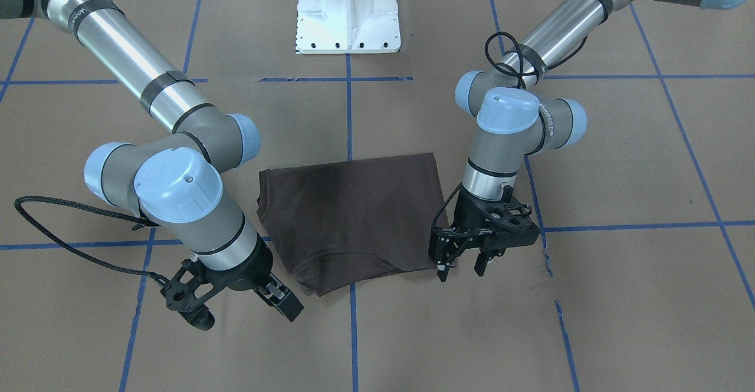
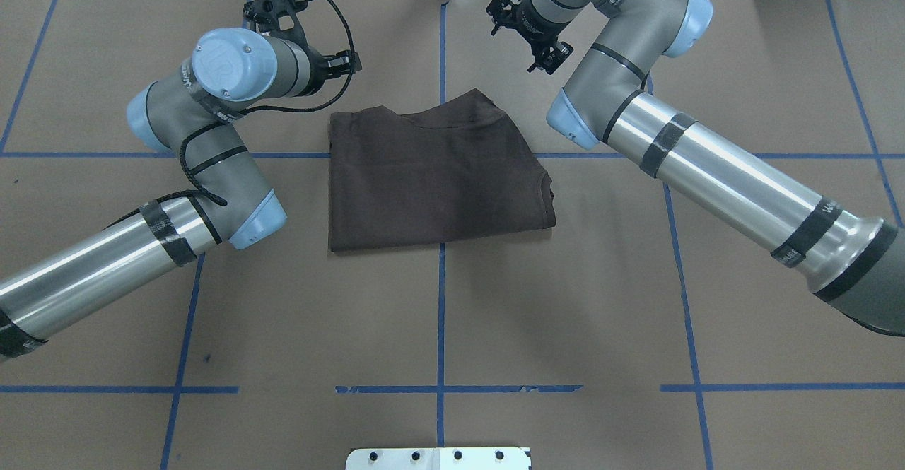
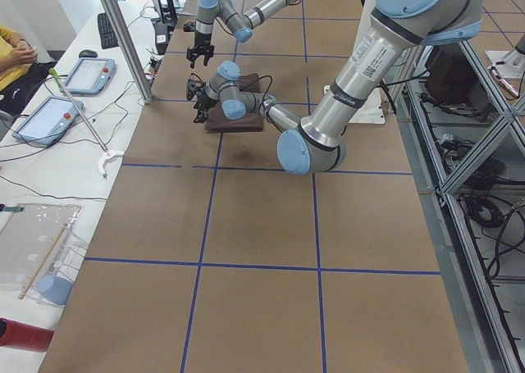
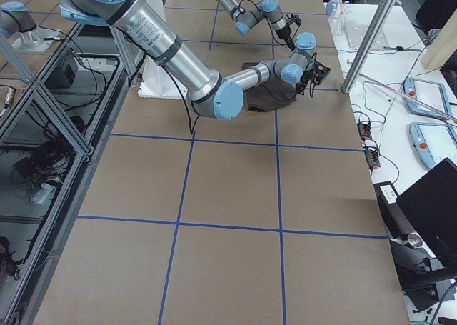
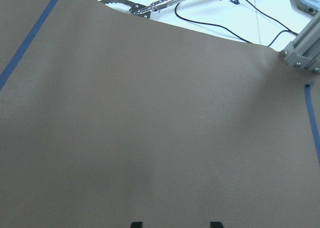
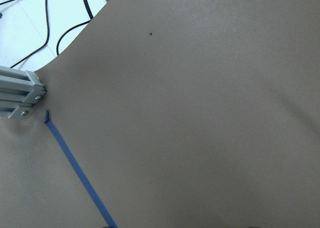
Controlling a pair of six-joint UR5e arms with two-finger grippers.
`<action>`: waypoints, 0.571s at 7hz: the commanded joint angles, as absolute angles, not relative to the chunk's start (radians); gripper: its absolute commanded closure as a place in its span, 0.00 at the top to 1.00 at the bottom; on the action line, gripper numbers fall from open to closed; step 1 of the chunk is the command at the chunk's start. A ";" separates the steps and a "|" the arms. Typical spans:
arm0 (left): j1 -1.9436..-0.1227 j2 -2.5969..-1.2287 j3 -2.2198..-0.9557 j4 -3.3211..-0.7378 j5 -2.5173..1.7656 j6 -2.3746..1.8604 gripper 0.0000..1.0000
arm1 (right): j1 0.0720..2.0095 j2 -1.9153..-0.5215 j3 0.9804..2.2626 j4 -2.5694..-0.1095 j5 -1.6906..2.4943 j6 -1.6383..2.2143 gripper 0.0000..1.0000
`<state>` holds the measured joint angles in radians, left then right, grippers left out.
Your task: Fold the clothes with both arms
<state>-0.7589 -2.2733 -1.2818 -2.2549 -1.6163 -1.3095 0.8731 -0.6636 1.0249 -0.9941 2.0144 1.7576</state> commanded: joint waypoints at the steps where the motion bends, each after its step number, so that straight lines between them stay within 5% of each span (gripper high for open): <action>1: -0.843 -2.187 -1.397 -2.266 -1.850 -1.223 1.00 | 0.905 -0.835 1.194 -1.005 2.075 1.635 1.00; 4: -1.074 -1.927 -1.526 -2.254 -2.131 -0.698 1.00 | 1.099 -1.243 1.461 -1.087 2.170 1.166 1.00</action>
<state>-0.9656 -2.0125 -1.4993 -2.2603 -2.0069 -0.8979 1.0294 -1.0906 1.3531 -1.0336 2.1487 1.3735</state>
